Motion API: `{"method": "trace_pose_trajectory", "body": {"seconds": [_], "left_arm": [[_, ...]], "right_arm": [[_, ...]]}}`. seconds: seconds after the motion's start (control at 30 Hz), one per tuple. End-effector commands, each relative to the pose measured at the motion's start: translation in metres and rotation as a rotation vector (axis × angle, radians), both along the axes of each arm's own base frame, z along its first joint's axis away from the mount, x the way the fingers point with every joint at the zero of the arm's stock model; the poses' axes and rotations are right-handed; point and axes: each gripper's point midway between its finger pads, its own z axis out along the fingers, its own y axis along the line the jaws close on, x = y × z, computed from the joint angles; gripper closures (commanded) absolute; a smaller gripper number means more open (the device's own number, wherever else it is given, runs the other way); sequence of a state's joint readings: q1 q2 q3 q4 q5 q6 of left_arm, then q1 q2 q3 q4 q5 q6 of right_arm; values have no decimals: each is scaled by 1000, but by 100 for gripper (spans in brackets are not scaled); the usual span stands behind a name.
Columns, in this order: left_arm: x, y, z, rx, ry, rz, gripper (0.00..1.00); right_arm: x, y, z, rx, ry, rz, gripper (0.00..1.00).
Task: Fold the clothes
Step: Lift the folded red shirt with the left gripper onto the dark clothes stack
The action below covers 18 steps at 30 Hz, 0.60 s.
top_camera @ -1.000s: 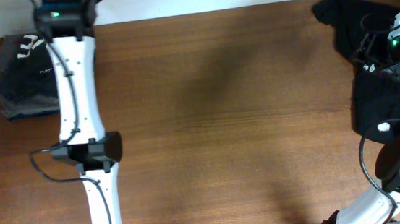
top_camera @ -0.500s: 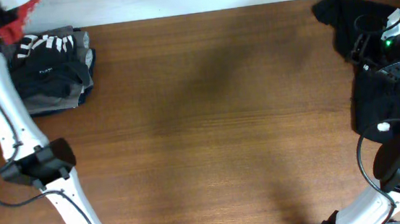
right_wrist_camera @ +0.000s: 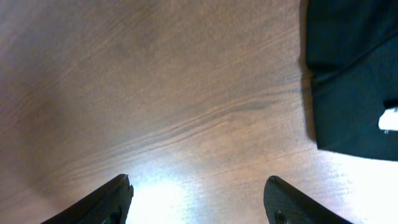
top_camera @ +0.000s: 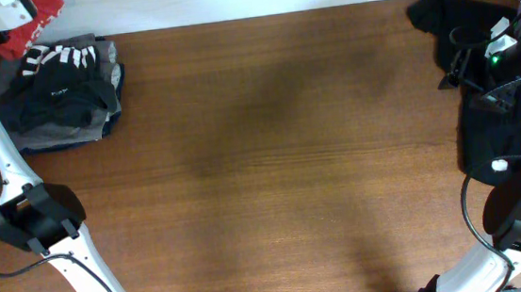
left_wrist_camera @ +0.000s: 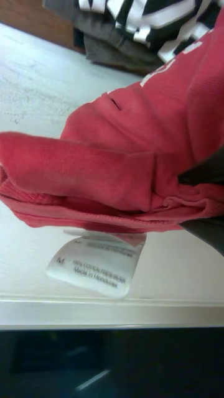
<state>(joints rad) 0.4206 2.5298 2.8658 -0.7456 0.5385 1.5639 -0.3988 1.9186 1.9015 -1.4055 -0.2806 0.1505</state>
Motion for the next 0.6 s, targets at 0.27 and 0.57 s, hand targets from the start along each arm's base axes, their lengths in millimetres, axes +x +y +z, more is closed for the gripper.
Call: {"method": "trace_pose_trajectory", "body": {"seconds": [0.27, 0.57], "left_arm": [[-1, 5, -11, 138, -10, -57, 100], [-7, 19, -44, 97, 74, -39, 100]], "right_arm": [[-6, 5, 4, 3, 18, 10, 27], [-5, 9, 4, 3, 19, 21, 28]]}}
